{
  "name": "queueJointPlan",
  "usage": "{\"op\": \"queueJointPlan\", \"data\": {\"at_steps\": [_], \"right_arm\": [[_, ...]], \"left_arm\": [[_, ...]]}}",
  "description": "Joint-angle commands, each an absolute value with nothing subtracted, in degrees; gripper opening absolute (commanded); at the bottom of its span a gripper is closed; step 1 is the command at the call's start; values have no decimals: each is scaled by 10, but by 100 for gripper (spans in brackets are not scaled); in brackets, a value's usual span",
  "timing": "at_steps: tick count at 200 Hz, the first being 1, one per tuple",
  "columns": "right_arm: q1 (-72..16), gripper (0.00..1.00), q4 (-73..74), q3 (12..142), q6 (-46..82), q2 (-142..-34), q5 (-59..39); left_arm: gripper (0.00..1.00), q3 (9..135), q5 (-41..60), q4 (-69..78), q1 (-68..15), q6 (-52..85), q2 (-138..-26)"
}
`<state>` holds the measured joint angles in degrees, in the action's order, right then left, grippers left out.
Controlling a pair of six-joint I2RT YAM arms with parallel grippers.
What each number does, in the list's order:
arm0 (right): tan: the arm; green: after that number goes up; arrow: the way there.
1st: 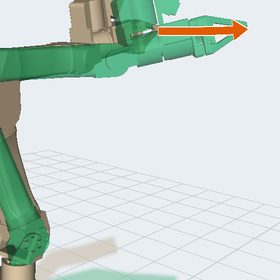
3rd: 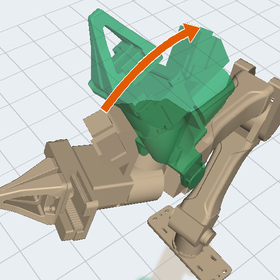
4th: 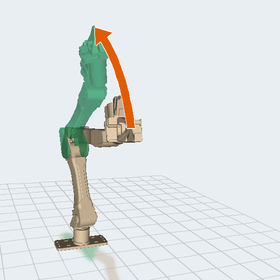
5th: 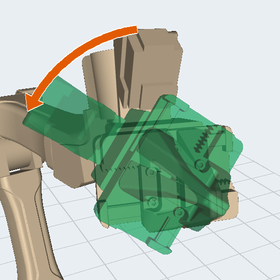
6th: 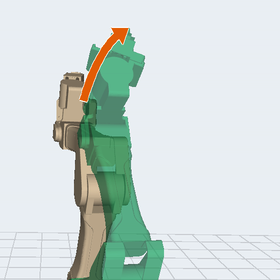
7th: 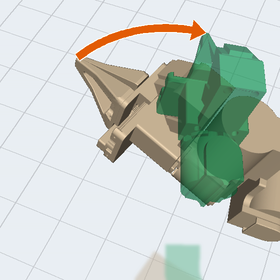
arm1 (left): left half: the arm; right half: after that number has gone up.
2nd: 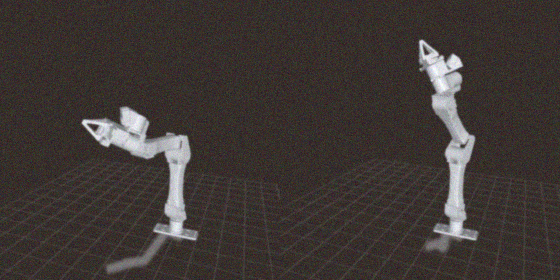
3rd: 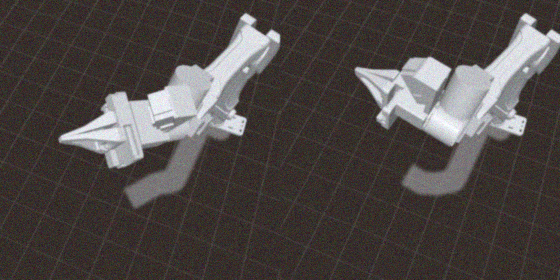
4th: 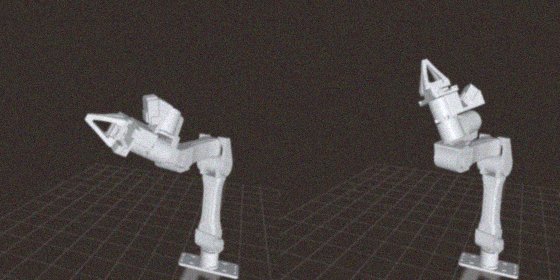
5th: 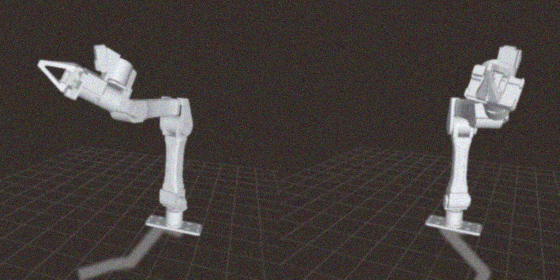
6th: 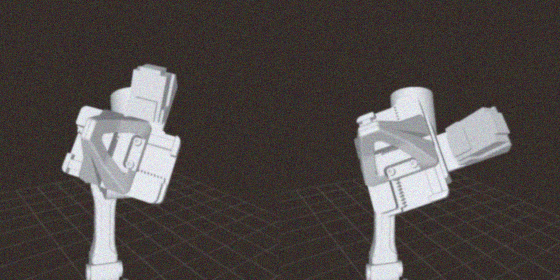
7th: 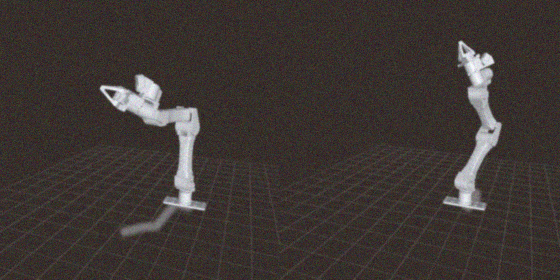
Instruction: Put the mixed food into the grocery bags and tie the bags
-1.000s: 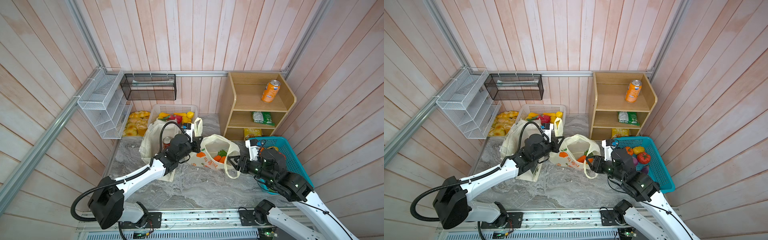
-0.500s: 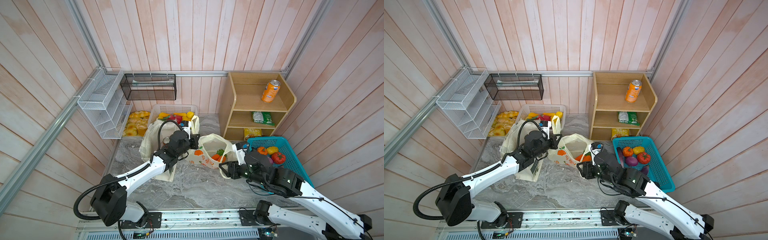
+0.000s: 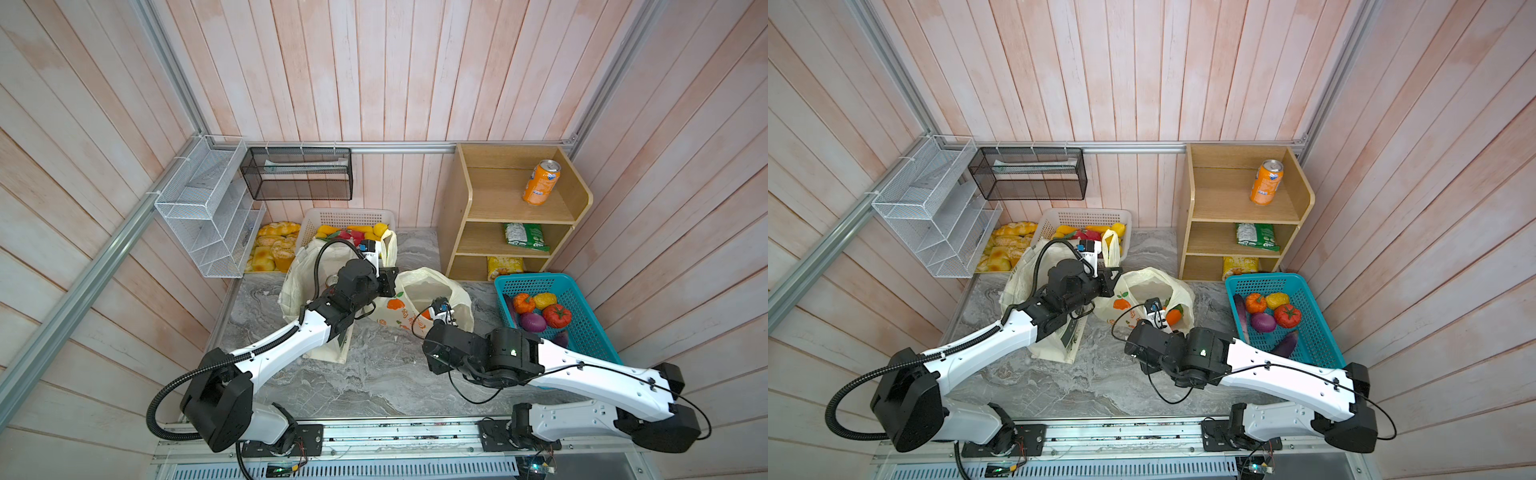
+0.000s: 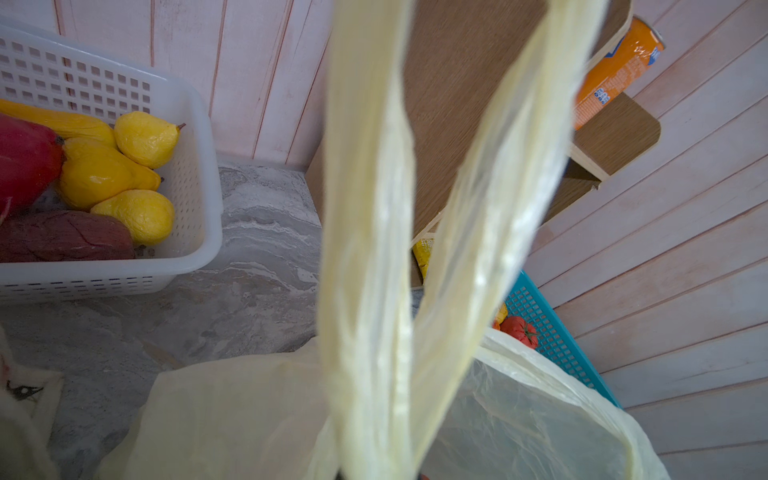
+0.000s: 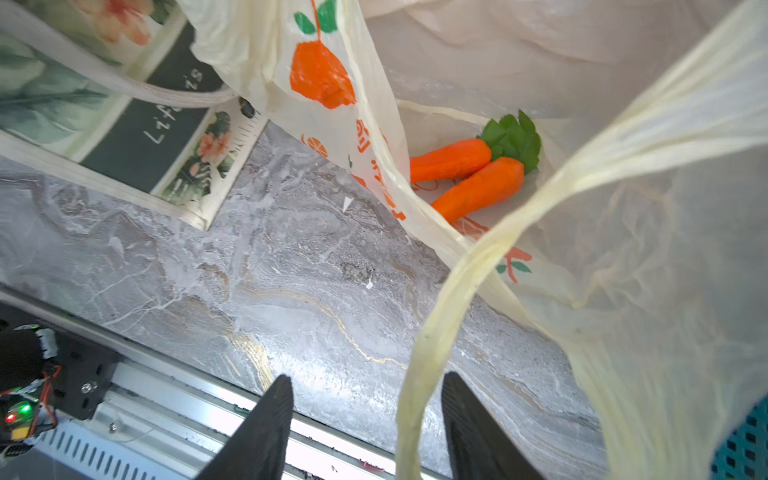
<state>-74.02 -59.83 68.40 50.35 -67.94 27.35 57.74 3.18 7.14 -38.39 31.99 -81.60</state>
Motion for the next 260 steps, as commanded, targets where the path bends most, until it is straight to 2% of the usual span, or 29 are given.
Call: {"op": "queueJointPlan", "data": {"at_steps": [1,22,55,97,133,206,233,260], "right_arm": [[-744,46,-634,681,526,-668,313],[-743,33,-613,661,539,-638,321],[-726,0,-553,629,527,-567,298],[-631,0,-428,627,464,-461,213],[-543,0,-357,683,412,-469,120],[-514,0,-275,841,381,-563,127],[-494,0,-248,829,404,-559,157],[-466,0,-211,755,445,-538,189]], "left_arm": [[0,592,35,66,-380,320,-808],[0,591,35,65,-380,320,-805],[0,592,39,65,-379,319,-806],[0,592,54,69,-377,312,-805],[0,585,97,92,-377,312,-798],[0,568,263,171,-380,318,-781],[0,557,300,176,-381,328,-790],[0,547,319,175,-381,342,-816]]}}
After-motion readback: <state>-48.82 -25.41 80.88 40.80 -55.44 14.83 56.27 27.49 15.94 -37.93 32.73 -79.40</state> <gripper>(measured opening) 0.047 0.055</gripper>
